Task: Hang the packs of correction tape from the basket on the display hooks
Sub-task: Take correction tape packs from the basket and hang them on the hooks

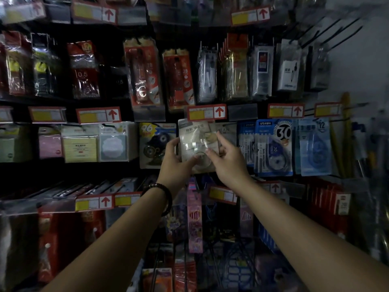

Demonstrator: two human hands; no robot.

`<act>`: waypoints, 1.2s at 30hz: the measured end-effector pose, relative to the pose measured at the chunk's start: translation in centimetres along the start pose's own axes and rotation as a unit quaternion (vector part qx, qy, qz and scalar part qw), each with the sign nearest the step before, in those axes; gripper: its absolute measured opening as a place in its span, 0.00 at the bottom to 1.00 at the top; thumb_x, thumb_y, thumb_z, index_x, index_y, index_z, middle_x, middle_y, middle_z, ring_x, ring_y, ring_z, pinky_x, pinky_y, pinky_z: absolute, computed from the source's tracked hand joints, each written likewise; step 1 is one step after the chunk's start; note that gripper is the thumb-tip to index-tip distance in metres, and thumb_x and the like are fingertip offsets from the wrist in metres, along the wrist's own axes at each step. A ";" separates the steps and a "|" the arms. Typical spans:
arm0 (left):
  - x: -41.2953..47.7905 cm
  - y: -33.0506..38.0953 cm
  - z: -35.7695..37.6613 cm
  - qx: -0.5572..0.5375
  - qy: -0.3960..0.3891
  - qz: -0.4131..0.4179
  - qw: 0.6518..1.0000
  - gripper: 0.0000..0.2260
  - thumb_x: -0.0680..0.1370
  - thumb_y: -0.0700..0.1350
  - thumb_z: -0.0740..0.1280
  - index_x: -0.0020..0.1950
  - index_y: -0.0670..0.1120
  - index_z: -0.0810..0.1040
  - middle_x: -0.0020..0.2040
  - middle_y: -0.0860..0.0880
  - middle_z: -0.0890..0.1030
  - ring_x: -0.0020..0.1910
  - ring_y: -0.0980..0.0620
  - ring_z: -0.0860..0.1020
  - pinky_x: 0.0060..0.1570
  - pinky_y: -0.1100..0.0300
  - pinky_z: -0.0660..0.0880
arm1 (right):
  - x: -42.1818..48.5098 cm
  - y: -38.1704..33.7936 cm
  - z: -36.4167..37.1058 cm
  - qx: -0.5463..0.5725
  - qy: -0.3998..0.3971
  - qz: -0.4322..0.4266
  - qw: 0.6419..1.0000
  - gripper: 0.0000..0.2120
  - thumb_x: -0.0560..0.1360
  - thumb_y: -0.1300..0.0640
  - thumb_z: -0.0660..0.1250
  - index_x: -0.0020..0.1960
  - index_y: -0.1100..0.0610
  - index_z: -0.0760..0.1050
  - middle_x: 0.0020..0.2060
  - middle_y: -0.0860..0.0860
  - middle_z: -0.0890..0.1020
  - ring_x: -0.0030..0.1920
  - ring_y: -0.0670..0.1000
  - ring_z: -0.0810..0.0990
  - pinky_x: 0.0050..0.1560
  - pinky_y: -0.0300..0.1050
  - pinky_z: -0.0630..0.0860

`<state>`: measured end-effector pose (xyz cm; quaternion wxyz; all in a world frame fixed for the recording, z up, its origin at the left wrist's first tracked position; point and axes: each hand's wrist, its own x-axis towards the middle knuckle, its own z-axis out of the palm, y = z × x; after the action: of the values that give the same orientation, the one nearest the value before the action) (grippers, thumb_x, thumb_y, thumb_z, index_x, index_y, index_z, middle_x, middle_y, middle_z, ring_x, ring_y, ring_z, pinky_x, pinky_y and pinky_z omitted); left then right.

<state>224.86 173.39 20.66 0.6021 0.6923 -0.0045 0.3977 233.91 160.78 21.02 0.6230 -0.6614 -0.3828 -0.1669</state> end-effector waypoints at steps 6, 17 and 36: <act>0.8 -0.4 -0.4 0.034 0.020 -0.013 0.999 0.31 0.79 0.42 0.76 0.78 0.52 0.66 0.58 0.43 0.86 0.48 0.50 0.88 0.36 0.65 0.81 | 0.4 0.4 0.5 -0.001 -0.006 0.013 1.000 0.31 0.83 0.53 0.68 0.83 0.52 0.61 0.64 0.50 0.83 0.62 0.50 0.83 0.62 0.49 0.83; -0.2 -0.4 -0.8 0.192 0.015 -0.006 0.981 0.25 0.81 0.42 0.71 0.76 0.52 0.71 0.56 0.59 0.81 0.49 0.58 0.81 0.43 0.62 0.78 | 0.0 -0.1 -0.1 -0.140 -0.001 0.043 0.989 0.30 0.81 0.49 0.70 0.80 0.53 0.67 0.68 0.56 0.77 0.65 0.53 0.79 0.62 0.46 0.79; -27.9 -12.8 -8.0 0.425 -0.157 0.013 0.891 0.08 0.82 0.49 0.68 0.56 0.63 0.75 0.47 0.62 0.79 0.46 0.61 0.79 0.42 0.66 0.75 | -28.9 11.1 2.8 -0.138 -0.195 0.067 0.969 0.02 0.82 0.54 0.69 0.52 0.47 0.79 0.43 0.42 0.81 0.45 0.41 0.81 0.43 0.38 0.79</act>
<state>207.66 170.42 -5.83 0.2362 0.9356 0.0617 0.2551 222.29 155.54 -7.39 0.4488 -0.7848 -0.4251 -0.0435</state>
